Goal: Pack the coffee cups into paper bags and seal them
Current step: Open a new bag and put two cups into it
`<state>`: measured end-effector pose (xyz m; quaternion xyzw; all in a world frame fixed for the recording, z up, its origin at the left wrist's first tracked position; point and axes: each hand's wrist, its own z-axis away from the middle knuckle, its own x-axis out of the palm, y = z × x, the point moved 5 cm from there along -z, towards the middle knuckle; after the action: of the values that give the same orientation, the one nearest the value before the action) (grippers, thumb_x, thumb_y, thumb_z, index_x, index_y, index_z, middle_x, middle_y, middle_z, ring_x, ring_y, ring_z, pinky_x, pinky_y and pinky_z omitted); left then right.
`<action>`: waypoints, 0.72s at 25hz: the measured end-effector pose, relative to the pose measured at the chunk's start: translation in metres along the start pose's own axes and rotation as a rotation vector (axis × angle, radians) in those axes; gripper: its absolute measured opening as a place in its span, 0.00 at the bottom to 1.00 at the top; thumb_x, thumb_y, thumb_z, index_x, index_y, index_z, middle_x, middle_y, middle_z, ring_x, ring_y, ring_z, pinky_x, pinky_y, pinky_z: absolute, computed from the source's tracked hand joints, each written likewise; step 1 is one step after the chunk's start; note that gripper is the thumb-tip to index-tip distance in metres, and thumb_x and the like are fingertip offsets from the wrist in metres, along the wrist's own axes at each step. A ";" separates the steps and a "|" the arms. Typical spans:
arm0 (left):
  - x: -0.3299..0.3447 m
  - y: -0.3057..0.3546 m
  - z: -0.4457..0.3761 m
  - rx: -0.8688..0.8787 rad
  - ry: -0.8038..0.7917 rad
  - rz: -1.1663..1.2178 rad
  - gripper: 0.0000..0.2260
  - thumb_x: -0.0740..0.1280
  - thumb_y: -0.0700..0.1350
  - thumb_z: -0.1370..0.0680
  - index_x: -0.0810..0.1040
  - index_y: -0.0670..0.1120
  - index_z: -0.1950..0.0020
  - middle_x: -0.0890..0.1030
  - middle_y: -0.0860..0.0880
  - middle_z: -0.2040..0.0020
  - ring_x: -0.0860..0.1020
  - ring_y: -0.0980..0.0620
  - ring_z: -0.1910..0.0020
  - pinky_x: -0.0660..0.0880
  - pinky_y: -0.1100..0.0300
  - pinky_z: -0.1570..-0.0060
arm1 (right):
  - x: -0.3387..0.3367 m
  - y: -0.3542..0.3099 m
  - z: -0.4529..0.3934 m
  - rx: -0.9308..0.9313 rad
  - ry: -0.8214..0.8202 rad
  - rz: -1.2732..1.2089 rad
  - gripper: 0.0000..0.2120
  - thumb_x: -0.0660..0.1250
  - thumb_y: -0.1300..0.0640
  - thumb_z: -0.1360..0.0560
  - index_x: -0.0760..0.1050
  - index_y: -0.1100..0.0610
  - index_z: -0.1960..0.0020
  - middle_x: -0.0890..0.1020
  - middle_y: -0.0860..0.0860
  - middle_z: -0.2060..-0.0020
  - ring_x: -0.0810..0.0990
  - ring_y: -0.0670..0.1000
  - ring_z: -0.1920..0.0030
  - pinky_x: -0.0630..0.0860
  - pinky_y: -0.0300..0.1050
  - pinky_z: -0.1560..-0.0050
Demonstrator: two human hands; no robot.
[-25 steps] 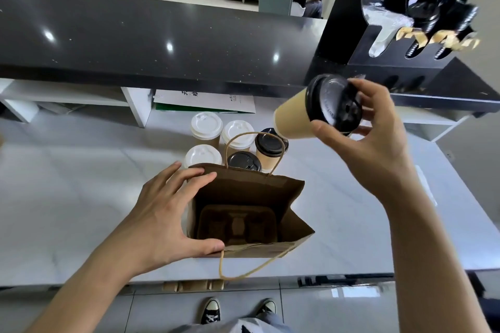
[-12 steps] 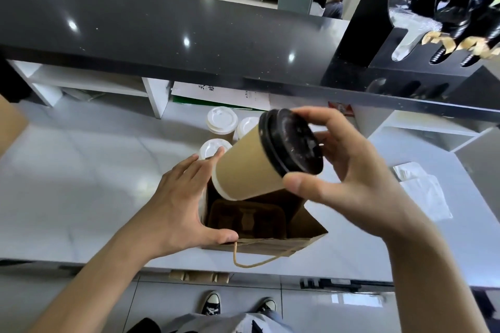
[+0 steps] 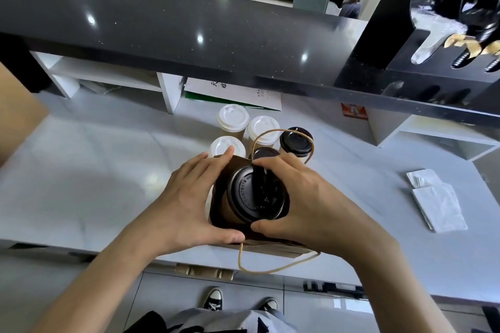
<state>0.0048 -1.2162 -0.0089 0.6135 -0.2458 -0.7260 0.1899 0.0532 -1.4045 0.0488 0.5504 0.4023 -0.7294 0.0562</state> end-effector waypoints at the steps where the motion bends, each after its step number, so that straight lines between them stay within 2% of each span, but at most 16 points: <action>1: 0.000 0.001 0.000 0.001 0.002 0.006 0.60 0.80 0.68 0.39 0.37 0.74 0.24 0.46 0.79 0.30 0.39 0.69 0.24 0.50 0.62 0.25 | 0.005 -0.001 -0.003 -0.011 -0.032 0.050 0.41 0.77 0.42 0.33 0.63 0.43 0.24 0.70 0.39 0.35 0.73 0.43 0.38 0.72 0.37 0.40; 3: 0.000 0.002 0.000 0.001 0.007 0.008 0.60 0.80 0.68 0.40 0.38 0.73 0.23 0.49 0.68 0.22 0.40 0.65 0.22 0.49 0.60 0.23 | 0.020 -0.002 -0.012 -0.037 -0.082 0.144 0.40 0.76 0.41 0.32 0.64 0.46 0.25 0.72 0.43 0.35 0.75 0.46 0.39 0.74 0.38 0.41; 5: 0.000 0.002 0.000 0.007 0.017 0.003 0.61 0.79 0.69 0.40 0.38 0.71 0.22 0.50 0.64 0.20 0.40 0.64 0.21 0.49 0.60 0.23 | 0.036 0.002 -0.020 -0.043 -0.102 0.214 0.38 0.76 0.42 0.32 0.66 0.49 0.27 0.73 0.46 0.38 0.76 0.49 0.40 0.76 0.43 0.42; 9: 0.001 0.000 0.001 0.021 0.022 -0.014 0.60 0.79 0.69 0.39 0.38 0.70 0.21 0.50 0.67 0.21 0.40 0.64 0.21 0.48 0.62 0.24 | 0.057 0.013 -0.033 -0.023 -0.111 0.260 0.34 0.76 0.44 0.32 0.68 0.51 0.31 0.74 0.49 0.40 0.77 0.52 0.41 0.78 0.48 0.43; 13: 0.001 0.000 0.001 0.034 0.015 -0.045 0.60 0.78 0.69 0.38 0.39 0.68 0.21 0.44 0.80 0.33 0.39 0.70 0.26 0.45 0.69 0.28 | 0.073 0.017 -0.038 -0.036 -0.134 0.261 0.34 0.77 0.45 0.33 0.70 0.53 0.32 0.74 0.50 0.41 0.77 0.54 0.41 0.78 0.48 0.42; 16: 0.002 0.000 0.001 0.042 0.023 -0.046 0.59 0.78 0.68 0.38 0.40 0.68 0.20 0.47 0.77 0.33 0.40 0.70 0.26 0.43 0.72 0.30 | 0.082 0.016 -0.040 -0.034 -0.156 0.299 0.34 0.77 0.45 0.31 0.69 0.55 0.31 0.73 0.52 0.40 0.77 0.55 0.41 0.78 0.48 0.42; 18: 0.002 0.000 0.001 0.045 0.030 -0.043 0.59 0.79 0.68 0.38 0.40 0.68 0.20 0.49 0.75 0.31 0.40 0.71 0.26 0.44 0.71 0.29 | 0.085 0.015 -0.042 -0.031 -0.157 0.328 0.34 0.77 0.44 0.31 0.70 0.55 0.31 0.73 0.53 0.41 0.77 0.56 0.42 0.78 0.49 0.42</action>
<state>0.0034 -1.2172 -0.0105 0.6336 -0.2459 -0.7149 0.1643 0.0602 -1.3566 -0.0337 0.5493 0.3128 -0.7447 0.2142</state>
